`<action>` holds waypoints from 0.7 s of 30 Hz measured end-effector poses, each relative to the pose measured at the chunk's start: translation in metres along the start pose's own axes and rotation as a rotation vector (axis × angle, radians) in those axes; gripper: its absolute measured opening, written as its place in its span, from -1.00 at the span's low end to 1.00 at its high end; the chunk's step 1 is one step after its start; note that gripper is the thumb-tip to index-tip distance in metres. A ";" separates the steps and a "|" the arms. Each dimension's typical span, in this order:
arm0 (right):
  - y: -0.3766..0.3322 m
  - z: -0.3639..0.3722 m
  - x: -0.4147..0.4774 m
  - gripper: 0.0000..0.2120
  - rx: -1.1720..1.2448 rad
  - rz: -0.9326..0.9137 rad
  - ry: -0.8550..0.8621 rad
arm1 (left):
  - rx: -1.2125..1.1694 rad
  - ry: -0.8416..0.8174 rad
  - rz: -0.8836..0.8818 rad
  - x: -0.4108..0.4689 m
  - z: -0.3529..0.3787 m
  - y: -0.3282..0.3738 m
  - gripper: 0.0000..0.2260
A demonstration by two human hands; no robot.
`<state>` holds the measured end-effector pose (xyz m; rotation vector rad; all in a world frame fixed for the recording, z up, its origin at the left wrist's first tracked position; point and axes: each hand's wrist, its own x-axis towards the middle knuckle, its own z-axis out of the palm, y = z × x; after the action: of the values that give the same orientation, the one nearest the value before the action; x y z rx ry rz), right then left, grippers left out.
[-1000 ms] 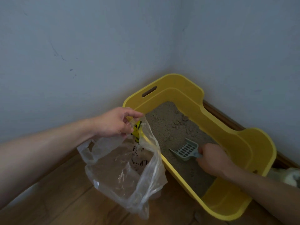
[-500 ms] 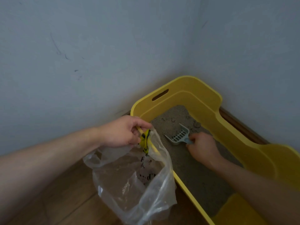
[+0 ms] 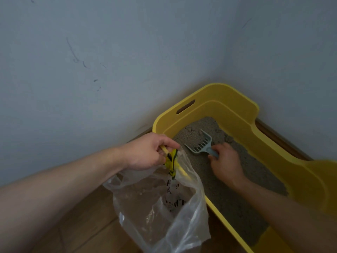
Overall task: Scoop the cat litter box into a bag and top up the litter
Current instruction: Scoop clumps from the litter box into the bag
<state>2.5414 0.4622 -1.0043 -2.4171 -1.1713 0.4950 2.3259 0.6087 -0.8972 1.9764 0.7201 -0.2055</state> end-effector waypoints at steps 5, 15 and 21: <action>-0.001 -0.006 -0.006 -0.69 0.039 -0.036 0.004 | 0.016 -0.005 -0.011 0.000 -0.001 0.002 -0.54; 0.004 -0.037 -0.031 -0.74 0.057 -0.067 0.048 | -0.038 -0.004 0.012 -0.018 -0.009 0.016 -0.48; 0.010 -0.058 -0.052 -0.74 0.023 -0.048 0.045 | -0.045 0.014 -0.033 -0.033 -0.014 0.025 -0.44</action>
<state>2.5448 0.4029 -0.9529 -2.3622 -1.1953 0.4346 2.3111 0.5991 -0.8568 1.9256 0.7609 -0.1937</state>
